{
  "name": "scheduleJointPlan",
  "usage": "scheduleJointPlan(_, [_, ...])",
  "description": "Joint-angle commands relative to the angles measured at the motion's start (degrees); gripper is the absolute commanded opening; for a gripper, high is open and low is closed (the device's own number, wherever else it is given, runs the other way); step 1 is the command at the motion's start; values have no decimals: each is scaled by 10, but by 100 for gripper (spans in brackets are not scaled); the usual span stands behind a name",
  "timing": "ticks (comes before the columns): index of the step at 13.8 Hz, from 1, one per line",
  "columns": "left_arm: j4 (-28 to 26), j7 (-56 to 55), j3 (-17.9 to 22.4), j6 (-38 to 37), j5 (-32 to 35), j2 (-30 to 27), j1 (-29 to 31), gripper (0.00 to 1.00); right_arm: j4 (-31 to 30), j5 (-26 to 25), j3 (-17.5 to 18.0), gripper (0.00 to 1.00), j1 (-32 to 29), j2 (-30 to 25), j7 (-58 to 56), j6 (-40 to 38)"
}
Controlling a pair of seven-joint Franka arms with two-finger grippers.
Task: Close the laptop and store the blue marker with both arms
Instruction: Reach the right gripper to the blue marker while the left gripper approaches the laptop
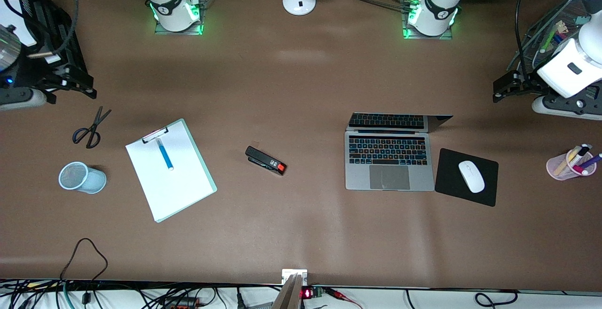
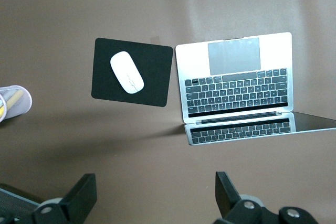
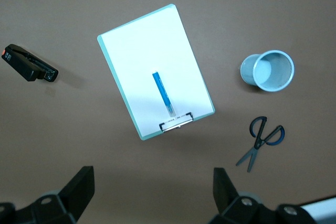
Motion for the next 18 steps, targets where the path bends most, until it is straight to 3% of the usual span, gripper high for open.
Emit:
scheduleJointPlan(1, [28,2,-4,-14,-1,15,6,100,17,-3,-2,100,3,38,-17,48])
scheduleJointPlan(3, [36,2,-4,-14,-1,23,4,100,31,-3,-3,100,3,71,-33,77])
scheduleJointPlan(6, [36,16,-4,-14,0,30,6,100,105,-3,-3,100,3,151,-94,97])
scheduleJointPlan(7, [38,15,-4,-14,1,33,6,88,107,-3,-3,100,4,156,-98,95])
scheduleJointPlan(10, [40,13,-4,-22,0,33,6,31,86,-6,-3,100,27,162,-97,90])
scheduleJointPlan(11, [40,12,-4,-28,-1,33,5,20,80,-9,-3,100,39,162,-97,87])
scheduleJointPlan(15, [40,12,-7,-47,-1,42,-1,0,65,-9,-3,100,47,170,-97,83])
scheduleJointPlan(18, [40,5,-12,-63,-23,40,-3,0,66,-9,-3,100,42,174,-98,83])
